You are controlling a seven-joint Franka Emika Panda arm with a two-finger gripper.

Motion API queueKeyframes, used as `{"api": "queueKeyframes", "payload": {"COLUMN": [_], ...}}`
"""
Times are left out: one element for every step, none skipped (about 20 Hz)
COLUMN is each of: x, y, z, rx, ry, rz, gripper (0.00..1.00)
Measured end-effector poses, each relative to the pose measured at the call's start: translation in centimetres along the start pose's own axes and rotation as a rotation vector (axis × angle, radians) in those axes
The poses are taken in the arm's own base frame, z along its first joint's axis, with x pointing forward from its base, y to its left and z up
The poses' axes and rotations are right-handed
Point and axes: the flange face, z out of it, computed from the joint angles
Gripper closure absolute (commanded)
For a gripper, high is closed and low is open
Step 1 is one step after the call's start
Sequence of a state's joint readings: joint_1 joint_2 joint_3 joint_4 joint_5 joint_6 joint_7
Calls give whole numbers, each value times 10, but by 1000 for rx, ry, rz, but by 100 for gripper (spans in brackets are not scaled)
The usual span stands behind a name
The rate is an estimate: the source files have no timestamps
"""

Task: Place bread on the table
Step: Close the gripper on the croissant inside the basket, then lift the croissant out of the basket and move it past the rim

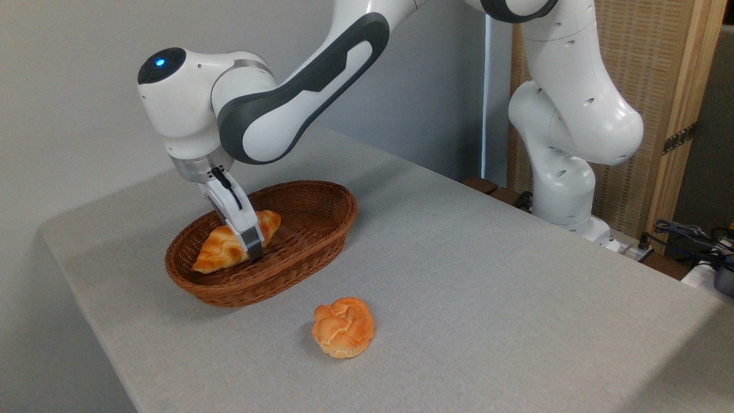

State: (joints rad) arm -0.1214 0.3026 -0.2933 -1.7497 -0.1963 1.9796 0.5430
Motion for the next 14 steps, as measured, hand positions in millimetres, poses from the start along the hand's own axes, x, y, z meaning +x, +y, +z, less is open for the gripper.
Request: {"api": "queueKeyframes", "payload": {"x": [0,0,0,0,0,0,0,-1,-1,-2,-2,-2,-2,-2], "y": [0,0,0,0,0,0,0,-2,-3,-5,-5,-5,-4,-4], "z": [0,0,0,-1,-1,-1,-1,-1,-2,-2,-2,-2,-2,-3], "rx": [1,1,1,1,1,1,2,3,6,8,8,8,8,9], "ry": [0,0,0,0,1,1,1,0,-1,-1,-1,-1,-1,0], "rz": [1,1,1,1,1,1,0,-1,-2,-4,-4,-4,-3,-2], "gripper": [51,53,53,54,58,58,58,58,58,58,58,57,57,57]}}
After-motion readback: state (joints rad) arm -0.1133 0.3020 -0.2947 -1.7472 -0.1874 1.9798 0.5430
